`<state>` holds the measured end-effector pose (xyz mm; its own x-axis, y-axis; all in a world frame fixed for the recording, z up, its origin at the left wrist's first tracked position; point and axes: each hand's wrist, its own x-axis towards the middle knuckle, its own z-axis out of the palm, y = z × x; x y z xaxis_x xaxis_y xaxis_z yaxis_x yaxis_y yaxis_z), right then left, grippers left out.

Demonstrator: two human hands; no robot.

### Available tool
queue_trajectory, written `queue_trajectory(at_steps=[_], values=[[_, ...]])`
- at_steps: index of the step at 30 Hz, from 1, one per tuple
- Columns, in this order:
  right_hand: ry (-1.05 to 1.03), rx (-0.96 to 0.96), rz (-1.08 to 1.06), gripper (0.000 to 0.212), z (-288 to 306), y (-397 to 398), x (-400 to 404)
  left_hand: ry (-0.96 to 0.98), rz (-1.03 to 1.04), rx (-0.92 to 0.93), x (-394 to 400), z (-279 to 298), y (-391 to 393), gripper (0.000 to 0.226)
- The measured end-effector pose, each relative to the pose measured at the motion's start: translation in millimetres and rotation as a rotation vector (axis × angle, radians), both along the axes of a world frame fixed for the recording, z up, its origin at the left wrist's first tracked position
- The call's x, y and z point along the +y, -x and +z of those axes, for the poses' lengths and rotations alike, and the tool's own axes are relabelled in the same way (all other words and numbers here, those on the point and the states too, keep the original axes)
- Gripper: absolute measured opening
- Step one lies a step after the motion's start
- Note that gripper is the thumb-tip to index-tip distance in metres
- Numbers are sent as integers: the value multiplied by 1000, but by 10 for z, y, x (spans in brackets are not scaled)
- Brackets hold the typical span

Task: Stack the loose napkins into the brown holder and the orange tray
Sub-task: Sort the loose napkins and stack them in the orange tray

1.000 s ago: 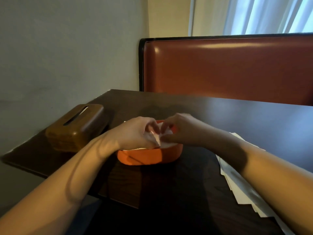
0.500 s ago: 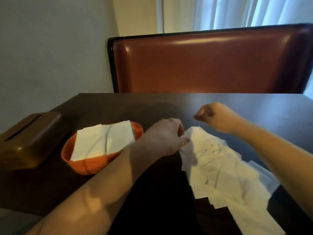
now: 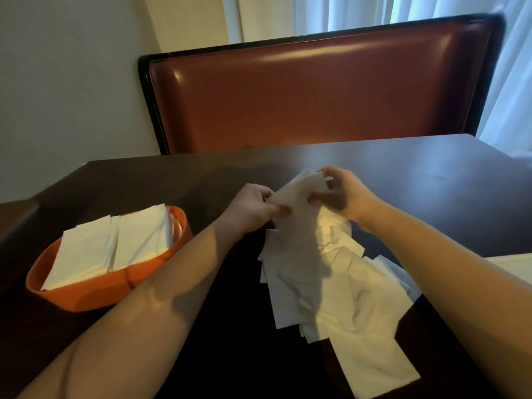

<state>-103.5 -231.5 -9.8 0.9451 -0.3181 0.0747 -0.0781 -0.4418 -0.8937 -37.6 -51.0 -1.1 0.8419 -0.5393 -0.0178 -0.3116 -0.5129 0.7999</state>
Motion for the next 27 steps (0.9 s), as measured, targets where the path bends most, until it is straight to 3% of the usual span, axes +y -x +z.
queue_trajectory(at_steps=[2, 8, 11, 14, 17, 21, 25, 27], values=[[-67, -66, -27, 26, 15, 27, -29, 205, 59, 11, -10, -87, 9, 21], [11, -183, -152, 8, 17, 31, -12, 569, 145, 159, -20, -227, 73, 8], [-69, -171, -124, 10, 39, 54, -10, 604, 200, 124, 1, -256, 25, 12], [-61, -73, -100, 33, 40, 97, -18, 636, 271, 75, 11, -266, -10, 15], [-28, -153, -203, 27, 75, 114, -39, 609, 375, 12, 46, -254, -22, 17], [-381, -344, -136, 22, 162, 170, -53, 566, 459, -36, 110, -241, -72, 19], [-698, -340, -51, 29, 209, 193, -21, 630, 414, 9, 86, -191, -17, 27], [-796, -307, 110, 32, 224, 203, 6, 685, 345, 73, 70, -163, 15, 27]])
